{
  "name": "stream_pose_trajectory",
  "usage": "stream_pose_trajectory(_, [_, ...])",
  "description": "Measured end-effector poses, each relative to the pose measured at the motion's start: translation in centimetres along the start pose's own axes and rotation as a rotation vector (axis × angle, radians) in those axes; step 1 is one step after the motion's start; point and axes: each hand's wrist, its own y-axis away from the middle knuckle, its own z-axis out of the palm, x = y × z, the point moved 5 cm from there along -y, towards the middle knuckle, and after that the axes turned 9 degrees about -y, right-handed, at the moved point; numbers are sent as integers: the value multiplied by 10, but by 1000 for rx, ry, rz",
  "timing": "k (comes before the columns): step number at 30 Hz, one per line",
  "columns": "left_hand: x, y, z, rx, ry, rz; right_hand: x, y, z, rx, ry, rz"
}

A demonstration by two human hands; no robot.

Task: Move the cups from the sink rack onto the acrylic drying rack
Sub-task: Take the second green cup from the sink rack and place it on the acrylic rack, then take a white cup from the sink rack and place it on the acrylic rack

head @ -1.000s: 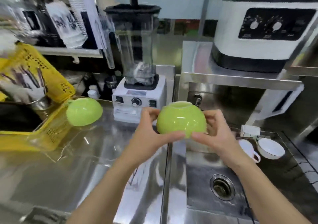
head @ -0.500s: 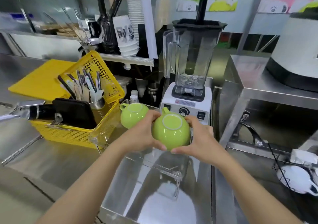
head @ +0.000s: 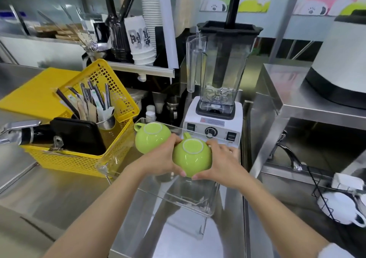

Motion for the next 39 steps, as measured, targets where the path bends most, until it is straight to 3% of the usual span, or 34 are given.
stream_pose_trajectory(5, [8,2,0,-4,-112,14,7,2,-2,-24,-8,-3])
stream_pose_trajectory(9, [19,4,-6,-98,-242,-2,12,4,-18,-43,-7,-32])
stream_pose_trajectory(13, [49,3,-20,32,-446,-74,30,15,-48,2,-105,-41])
stream_pose_trajectory(16, [89,0,-6,70,-462,-35,55,29,-68,42,-106,-20])
stream_pose_trajectory(30, [275,-61,189,10,-412,398,255,139,-148,141,-148,281])
stream_pose_trajectory(39, [315,-126,319,-108,-548,393,382,189,-149,185,-184,478])
